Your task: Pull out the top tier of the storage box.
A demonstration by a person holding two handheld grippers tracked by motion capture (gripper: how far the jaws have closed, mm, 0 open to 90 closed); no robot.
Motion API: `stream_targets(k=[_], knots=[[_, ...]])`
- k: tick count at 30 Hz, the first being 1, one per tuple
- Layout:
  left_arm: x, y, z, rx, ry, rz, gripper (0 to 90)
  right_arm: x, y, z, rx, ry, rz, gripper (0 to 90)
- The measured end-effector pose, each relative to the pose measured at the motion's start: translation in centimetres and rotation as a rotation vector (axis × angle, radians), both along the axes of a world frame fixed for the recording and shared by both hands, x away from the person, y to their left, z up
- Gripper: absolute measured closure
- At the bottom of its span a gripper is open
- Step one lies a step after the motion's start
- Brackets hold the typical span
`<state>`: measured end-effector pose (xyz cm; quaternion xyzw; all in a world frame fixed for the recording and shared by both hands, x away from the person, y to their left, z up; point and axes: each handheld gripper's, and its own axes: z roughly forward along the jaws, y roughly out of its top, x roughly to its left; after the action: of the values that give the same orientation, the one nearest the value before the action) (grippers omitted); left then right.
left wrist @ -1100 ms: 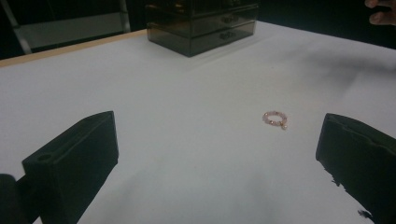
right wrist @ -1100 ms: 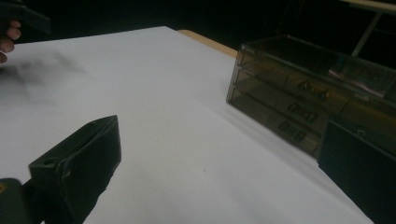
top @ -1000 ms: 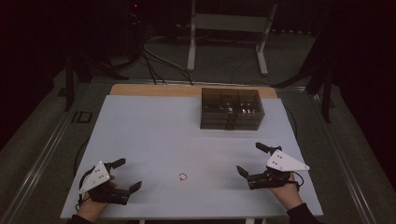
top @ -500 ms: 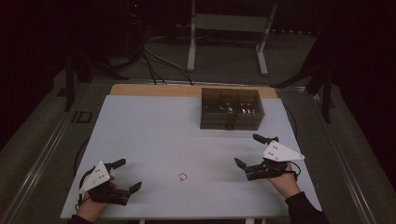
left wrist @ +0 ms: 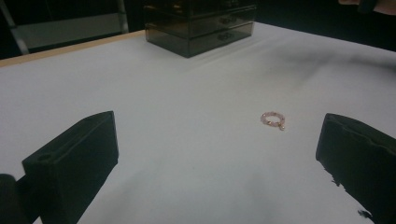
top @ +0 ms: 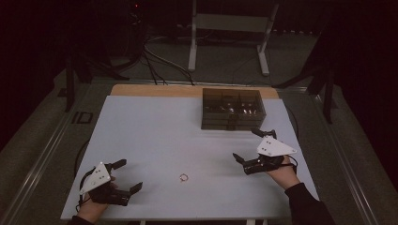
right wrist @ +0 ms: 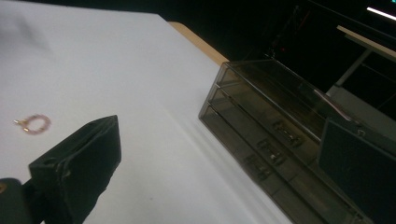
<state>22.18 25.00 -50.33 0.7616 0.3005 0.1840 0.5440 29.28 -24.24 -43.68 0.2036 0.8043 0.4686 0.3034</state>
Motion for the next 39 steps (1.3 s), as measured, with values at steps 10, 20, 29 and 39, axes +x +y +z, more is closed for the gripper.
stream_targets(k=[10,20,29,39], knots=[[0.0,0.0,0.0,0.005,-0.001,0.001,0.0,1.2,0.2,-0.1,-0.081,-0.030,-0.010,0.0],[0.0,0.0,-0.1,0.011,0.000,-0.002,0.0,1.3,1.3,-1.5,-0.234,-0.057,-0.040,0.0],[0.0,0.0,0.0,0.003,-0.005,0.001,0.0,1.8,2.0,-2.1,-0.389,-0.100,-0.057,0.0],[-0.1,0.0,0.0,0.009,-0.002,-0.001,0.0,2.8,3.0,-2.5,-0.530,-0.142,-0.087,0.0]])
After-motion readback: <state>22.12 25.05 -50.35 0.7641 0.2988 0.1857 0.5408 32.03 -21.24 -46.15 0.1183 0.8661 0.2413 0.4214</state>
